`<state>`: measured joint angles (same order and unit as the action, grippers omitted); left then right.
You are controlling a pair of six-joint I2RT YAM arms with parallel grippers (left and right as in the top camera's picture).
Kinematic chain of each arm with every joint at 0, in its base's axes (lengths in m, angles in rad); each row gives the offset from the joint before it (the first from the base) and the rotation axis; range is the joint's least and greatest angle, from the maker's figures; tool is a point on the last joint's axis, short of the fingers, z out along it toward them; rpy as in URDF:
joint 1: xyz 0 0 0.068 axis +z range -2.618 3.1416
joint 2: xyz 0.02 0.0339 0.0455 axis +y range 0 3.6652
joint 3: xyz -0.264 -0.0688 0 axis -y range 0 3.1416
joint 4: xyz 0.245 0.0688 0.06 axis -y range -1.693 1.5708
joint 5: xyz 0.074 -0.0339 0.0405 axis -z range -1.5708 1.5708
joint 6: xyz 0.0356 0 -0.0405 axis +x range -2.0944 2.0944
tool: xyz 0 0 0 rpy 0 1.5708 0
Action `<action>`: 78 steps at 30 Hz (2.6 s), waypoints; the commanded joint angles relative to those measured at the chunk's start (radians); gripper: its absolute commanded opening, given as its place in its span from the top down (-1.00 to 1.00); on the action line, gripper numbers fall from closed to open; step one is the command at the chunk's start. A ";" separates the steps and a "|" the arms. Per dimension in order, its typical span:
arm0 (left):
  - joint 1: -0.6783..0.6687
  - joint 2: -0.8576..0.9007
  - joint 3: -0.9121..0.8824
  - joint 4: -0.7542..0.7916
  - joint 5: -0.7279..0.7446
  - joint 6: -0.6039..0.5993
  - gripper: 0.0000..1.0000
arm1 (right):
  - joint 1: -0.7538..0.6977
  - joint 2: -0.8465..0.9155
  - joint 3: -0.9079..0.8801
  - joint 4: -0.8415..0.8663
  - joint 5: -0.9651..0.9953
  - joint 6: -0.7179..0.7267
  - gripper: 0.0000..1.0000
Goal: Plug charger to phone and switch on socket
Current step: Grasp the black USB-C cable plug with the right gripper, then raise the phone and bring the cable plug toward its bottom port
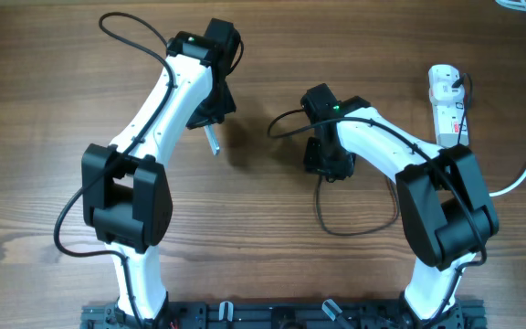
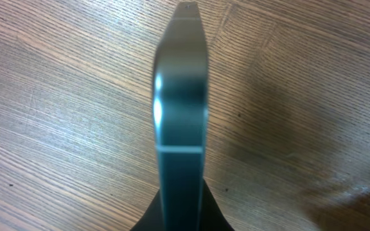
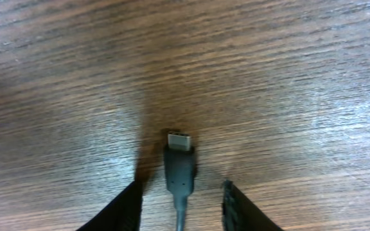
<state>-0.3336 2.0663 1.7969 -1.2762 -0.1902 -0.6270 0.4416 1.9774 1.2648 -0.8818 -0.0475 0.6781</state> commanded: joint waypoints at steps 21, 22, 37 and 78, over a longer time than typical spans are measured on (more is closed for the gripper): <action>0.023 -0.024 0.002 0.000 -0.024 -0.014 0.92 | 0.000 0.031 -0.009 -0.023 -0.002 0.056 0.56; 0.023 -0.024 0.002 0.000 -0.024 -0.014 0.92 | 0.000 0.031 -0.009 -0.024 -0.002 0.058 0.56; 0.023 -0.024 0.002 -0.001 -0.024 -0.014 0.92 | 0.000 0.031 -0.009 -0.023 -0.013 0.062 0.78; -0.031 -0.212 0.002 0.779 1.334 0.202 0.93 | 0.047 -0.738 0.111 -0.331 -0.198 -0.283 0.91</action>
<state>-0.3229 1.8977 1.7878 -0.4313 1.2911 -0.5037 0.4877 1.2091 1.3670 -1.2324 -0.2565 0.3859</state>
